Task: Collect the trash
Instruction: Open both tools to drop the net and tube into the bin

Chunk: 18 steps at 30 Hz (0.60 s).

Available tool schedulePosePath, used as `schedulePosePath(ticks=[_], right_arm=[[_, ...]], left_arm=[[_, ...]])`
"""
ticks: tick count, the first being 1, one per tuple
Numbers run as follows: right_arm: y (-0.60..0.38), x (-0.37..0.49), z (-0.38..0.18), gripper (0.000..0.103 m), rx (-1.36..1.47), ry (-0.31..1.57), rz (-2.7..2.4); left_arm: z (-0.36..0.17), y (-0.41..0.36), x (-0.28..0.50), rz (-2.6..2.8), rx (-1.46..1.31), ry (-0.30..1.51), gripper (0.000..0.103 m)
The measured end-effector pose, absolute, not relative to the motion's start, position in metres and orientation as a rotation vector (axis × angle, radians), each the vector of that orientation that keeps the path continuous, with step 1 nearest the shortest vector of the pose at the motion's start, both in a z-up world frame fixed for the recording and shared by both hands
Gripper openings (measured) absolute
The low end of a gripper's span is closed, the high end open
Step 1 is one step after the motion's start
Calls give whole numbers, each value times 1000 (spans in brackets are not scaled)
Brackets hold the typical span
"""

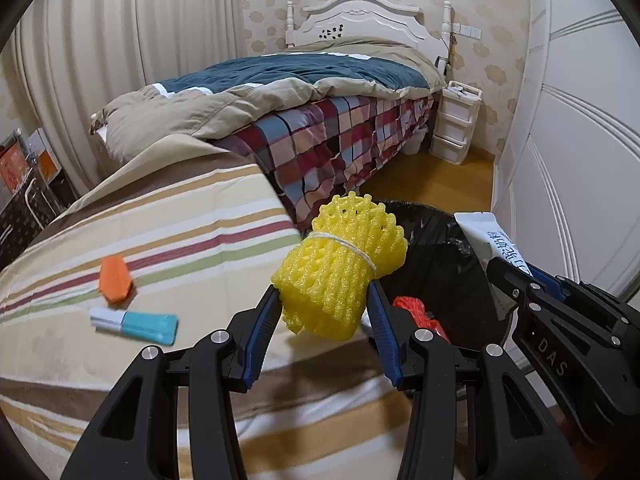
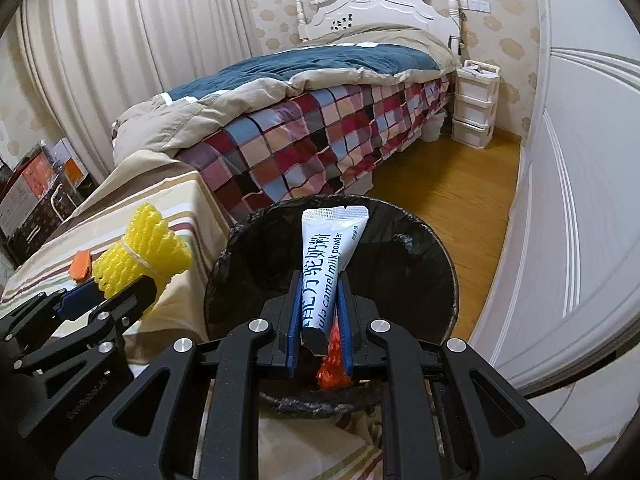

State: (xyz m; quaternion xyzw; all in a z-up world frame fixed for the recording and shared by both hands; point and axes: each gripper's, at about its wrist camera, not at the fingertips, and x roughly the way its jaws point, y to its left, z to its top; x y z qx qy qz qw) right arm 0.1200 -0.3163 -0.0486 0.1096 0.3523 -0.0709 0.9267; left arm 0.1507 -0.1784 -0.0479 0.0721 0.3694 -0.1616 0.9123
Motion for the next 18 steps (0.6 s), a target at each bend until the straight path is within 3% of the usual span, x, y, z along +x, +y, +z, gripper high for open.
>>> schedulePosePath(ticks=[8, 13, 18], right_arm=[[-327, 128, -51, 17, 238, 721, -152], [-332, 127, -52, 34, 242, 708, -178], [-336, 127, -56, 41, 250, 713, -202]], left_arm=[[-51, -193, 162, -338, 175, 751, 48], [-55, -189, 166, -318, 149, 770, 70], [-54, -180, 165, -289, 143, 768, 76]])
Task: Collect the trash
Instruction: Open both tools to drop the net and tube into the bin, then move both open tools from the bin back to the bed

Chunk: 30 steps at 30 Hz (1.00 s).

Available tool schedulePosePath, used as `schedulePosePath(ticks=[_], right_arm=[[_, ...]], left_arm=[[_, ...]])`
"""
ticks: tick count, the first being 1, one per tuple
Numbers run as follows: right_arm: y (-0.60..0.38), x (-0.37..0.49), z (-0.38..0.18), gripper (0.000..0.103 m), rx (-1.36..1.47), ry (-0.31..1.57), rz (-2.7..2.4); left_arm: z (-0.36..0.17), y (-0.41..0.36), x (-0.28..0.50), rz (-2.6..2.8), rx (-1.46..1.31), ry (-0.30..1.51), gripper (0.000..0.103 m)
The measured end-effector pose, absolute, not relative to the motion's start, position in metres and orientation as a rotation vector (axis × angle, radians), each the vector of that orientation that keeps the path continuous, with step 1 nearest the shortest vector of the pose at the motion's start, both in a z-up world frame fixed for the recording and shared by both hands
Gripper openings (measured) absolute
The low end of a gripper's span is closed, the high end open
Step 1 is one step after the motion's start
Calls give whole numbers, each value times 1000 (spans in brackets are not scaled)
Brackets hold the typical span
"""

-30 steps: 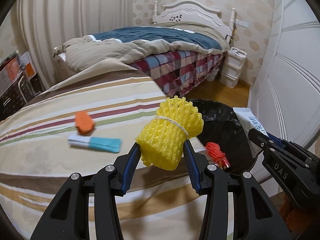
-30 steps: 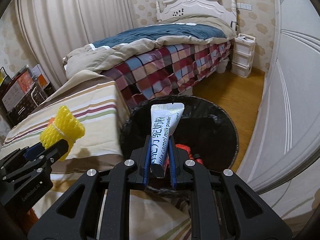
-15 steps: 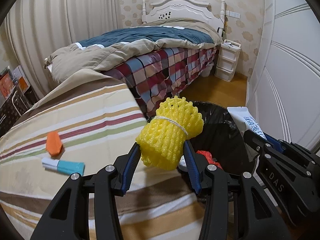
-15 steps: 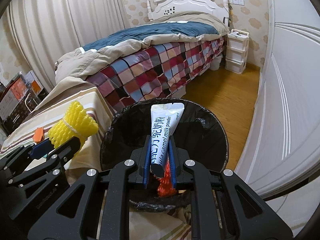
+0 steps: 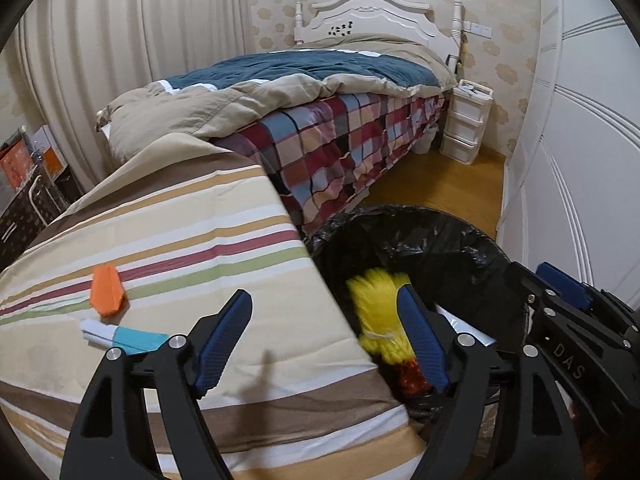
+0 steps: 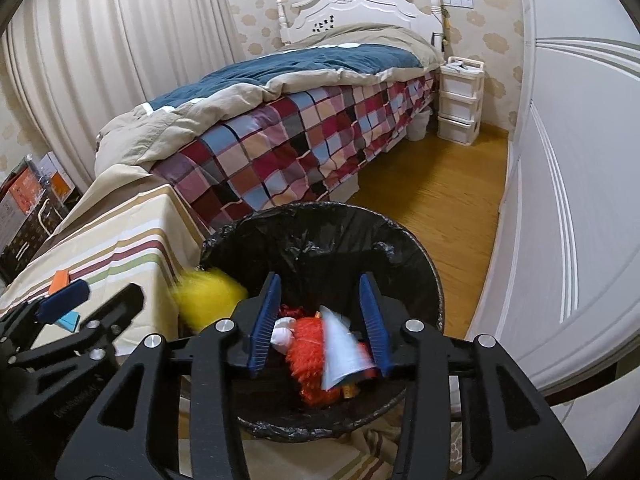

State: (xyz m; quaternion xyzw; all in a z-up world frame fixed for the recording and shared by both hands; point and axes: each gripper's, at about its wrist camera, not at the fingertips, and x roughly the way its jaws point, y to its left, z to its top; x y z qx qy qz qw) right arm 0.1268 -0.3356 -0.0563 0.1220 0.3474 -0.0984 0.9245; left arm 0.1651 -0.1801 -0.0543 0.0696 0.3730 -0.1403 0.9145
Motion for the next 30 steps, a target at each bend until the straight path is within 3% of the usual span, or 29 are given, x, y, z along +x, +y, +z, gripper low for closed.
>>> schedulePosePath(ticks=[13, 30], right_arm=[[-306, 119, -52, 56, 235, 712, -153], [-198, 154, -46, 57, 128, 794, 76]], left_arm=[[-50, -129, 150, -200, 121, 767, 79], [-57, -12, 134, 20, 52, 790, 79]])
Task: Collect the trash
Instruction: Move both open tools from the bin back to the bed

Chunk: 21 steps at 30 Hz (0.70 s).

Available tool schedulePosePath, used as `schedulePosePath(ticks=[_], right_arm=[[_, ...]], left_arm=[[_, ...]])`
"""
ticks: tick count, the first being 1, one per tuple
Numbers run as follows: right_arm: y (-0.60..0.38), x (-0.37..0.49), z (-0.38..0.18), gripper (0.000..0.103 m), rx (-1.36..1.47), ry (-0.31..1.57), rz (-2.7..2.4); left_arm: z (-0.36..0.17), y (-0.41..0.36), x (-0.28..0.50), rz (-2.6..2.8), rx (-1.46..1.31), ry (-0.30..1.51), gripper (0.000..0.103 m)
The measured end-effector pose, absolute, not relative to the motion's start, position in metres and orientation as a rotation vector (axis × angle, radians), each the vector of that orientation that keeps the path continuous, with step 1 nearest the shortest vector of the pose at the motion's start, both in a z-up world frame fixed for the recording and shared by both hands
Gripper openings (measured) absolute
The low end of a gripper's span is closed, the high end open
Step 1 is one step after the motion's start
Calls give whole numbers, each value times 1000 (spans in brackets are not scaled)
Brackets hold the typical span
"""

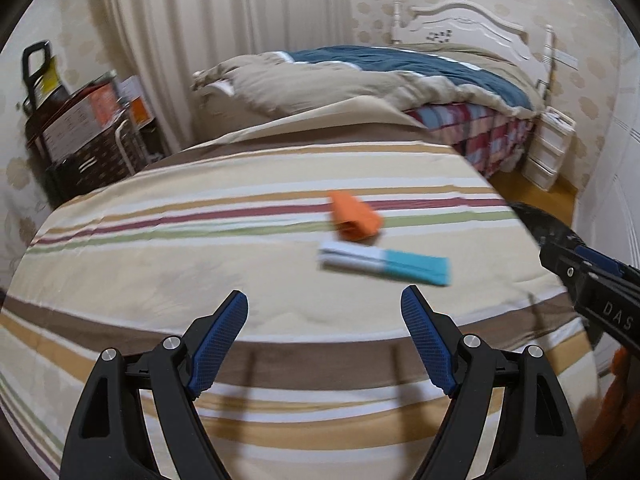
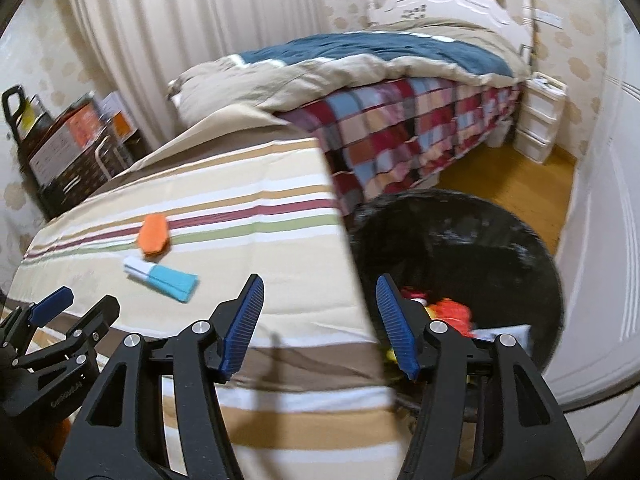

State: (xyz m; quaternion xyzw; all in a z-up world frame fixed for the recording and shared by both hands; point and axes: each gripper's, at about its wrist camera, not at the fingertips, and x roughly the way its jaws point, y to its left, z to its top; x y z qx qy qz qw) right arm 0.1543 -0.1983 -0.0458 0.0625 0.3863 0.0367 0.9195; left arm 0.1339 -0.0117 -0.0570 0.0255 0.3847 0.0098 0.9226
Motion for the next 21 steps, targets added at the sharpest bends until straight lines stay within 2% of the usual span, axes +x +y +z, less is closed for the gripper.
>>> schedulePosePath(ticks=[12, 15, 21], right_arm=[[-142, 193, -60, 57, 67, 879, 131], [-134, 195, -62, 62, 35, 891, 123], [-119, 182, -63, 64, -23, 900, 142]], left_arm=[[-61, 34, 128, 92, -6, 810, 79], [-62, 40, 127, 100, -18, 814, 79], [-63, 47, 124, 105, -38, 818, 79]])
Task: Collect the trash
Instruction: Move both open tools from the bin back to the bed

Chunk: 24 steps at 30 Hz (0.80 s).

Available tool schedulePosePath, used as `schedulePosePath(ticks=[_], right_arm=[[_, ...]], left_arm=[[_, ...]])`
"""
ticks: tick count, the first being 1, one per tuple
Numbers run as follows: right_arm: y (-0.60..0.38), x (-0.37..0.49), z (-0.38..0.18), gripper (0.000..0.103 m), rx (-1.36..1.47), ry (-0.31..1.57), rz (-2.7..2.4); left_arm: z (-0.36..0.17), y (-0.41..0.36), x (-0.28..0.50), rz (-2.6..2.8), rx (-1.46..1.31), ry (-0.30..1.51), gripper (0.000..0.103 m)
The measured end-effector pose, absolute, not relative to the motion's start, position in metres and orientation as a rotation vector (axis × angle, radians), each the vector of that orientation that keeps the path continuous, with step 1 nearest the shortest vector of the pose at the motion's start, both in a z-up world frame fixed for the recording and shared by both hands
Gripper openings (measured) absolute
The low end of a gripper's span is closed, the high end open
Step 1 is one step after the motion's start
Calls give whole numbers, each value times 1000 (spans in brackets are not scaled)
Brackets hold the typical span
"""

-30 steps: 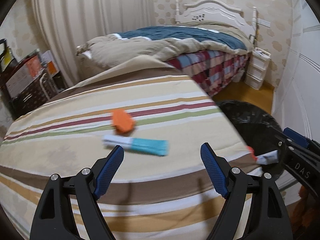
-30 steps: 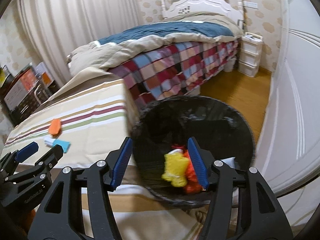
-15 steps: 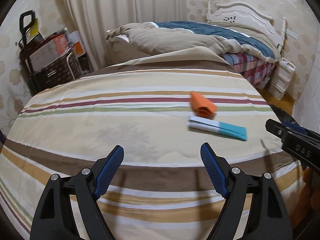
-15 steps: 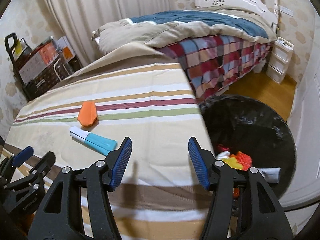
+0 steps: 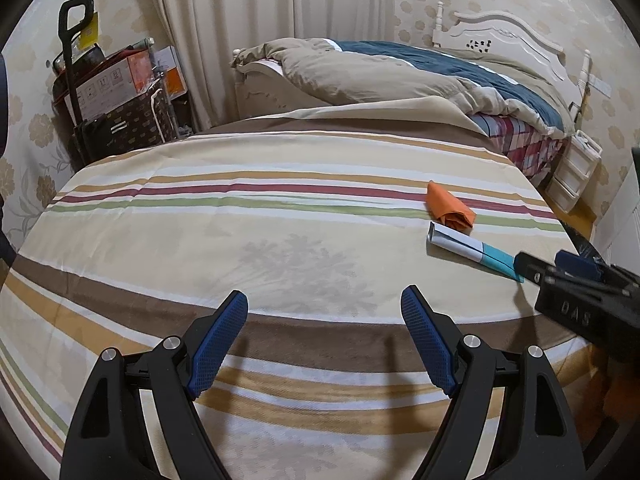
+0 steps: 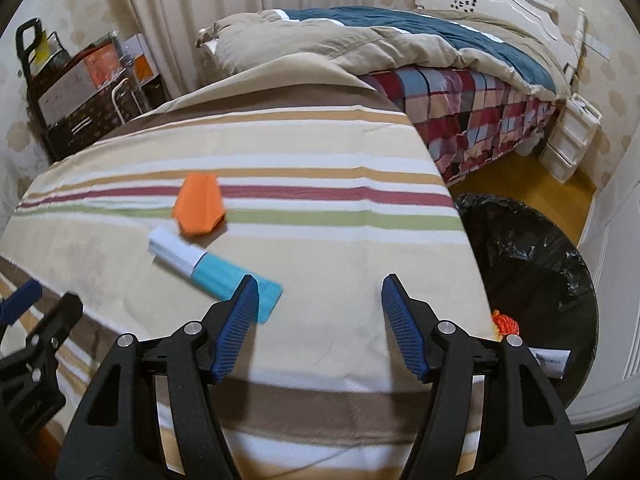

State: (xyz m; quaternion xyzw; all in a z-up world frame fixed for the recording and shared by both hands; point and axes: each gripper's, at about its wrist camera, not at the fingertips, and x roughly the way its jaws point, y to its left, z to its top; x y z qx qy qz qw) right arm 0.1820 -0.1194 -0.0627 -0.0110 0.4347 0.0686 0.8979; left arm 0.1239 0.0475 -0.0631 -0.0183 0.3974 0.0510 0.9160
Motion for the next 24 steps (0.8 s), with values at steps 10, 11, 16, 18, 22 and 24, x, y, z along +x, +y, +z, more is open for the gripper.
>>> schedulePosePath(ticks=[10, 11, 16, 18, 22, 24], right_arm=[[-118, 172, -52, 65, 30, 845, 131], [-123, 177, -50, 65, 58, 851, 128], [-128, 202, -53, 65, 36, 881, 97], [-127, 208, -58, 65, 13, 895, 75], [-122, 206, -65, 65, -33, 909, 67], [-117, 200, -65, 66, -44, 913, 85]], left_arm=[[-64, 49, 121, 113, -46, 818, 79], [-64, 50, 121, 114, -48, 818, 79], [-64, 55, 118, 120, -61, 819, 79], [-64, 58, 117, 125, -61, 816, 79], [-65, 66, 116, 135, -75, 824, 79], [-66, 70, 116, 138, -88, 829, 79]])
